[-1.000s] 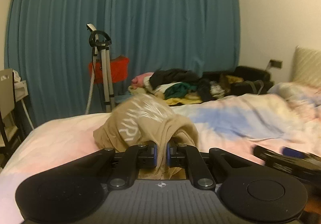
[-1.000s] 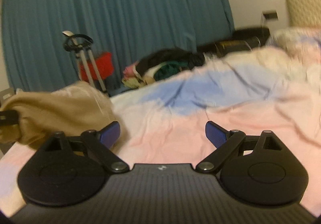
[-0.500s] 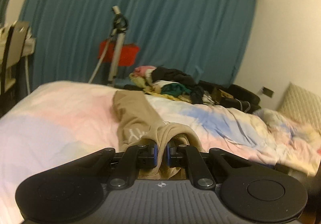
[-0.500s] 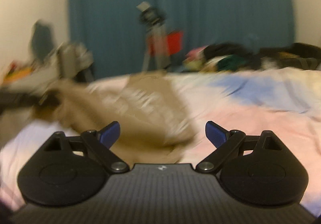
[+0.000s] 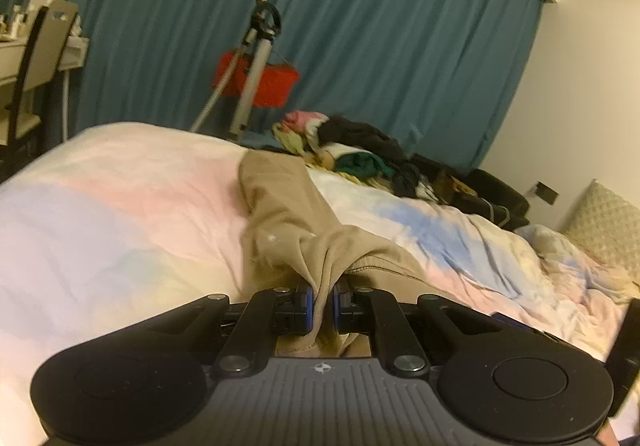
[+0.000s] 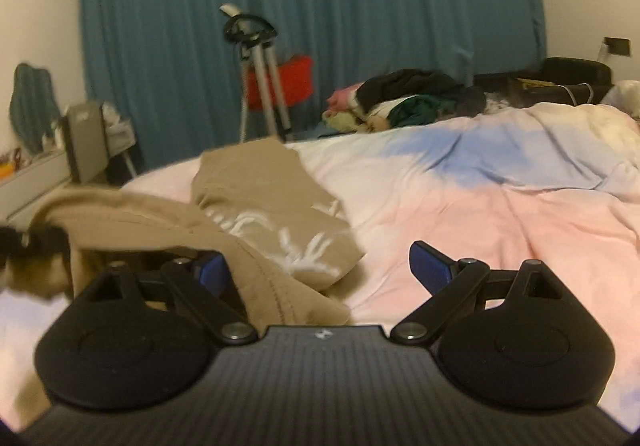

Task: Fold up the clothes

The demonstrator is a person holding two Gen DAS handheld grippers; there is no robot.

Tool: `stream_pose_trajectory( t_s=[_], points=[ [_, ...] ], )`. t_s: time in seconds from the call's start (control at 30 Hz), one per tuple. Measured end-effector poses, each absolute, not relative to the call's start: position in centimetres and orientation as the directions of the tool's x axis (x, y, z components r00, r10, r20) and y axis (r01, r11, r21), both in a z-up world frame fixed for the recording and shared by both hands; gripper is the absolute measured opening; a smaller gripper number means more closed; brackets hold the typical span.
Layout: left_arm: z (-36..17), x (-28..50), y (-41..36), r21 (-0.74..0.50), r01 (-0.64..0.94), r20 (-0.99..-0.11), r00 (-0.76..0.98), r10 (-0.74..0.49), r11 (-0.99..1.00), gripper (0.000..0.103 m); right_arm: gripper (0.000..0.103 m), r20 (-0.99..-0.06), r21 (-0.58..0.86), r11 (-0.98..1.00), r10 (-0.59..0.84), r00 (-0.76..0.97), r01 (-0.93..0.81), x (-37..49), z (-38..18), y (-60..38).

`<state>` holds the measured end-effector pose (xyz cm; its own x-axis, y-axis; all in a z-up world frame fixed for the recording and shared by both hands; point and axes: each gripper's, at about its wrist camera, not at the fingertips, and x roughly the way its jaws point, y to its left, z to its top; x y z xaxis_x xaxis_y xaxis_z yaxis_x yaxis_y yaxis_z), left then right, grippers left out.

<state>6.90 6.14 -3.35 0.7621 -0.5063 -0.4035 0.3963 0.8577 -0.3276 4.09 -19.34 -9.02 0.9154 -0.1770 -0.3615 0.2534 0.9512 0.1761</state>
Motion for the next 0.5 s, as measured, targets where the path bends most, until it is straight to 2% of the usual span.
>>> stream_pose_trajectory(
  t_s=[0.17, 0.4, 0.5],
  points=[
    [-3.2, 5.5, 5.6, -0.312, 0.433, -0.36, 0.77, -0.526, 0.846, 0.009, 0.093, -0.375, 0.144, 0.928, -0.271, 0.886, 0.344, 4.2, -8.9, -20.2],
    [-2.5, 4.4, 6.9, -0.394, 0.425, -0.315, 0.771, -0.554, 0.815, 0.009, 0.093, -0.389, 0.096, 0.88, -0.398, 0.831, 0.466, 4.5, -8.8, -21.3],
    [-2.5, 4.4, 7.1, -0.423, 0.413, -0.334, 0.756, -0.563, 0.807, 0.009, 0.093, -0.174, 0.077, 0.888, -0.435, 0.883, 0.453, 1.7, -5.9, -20.5]
  ],
)
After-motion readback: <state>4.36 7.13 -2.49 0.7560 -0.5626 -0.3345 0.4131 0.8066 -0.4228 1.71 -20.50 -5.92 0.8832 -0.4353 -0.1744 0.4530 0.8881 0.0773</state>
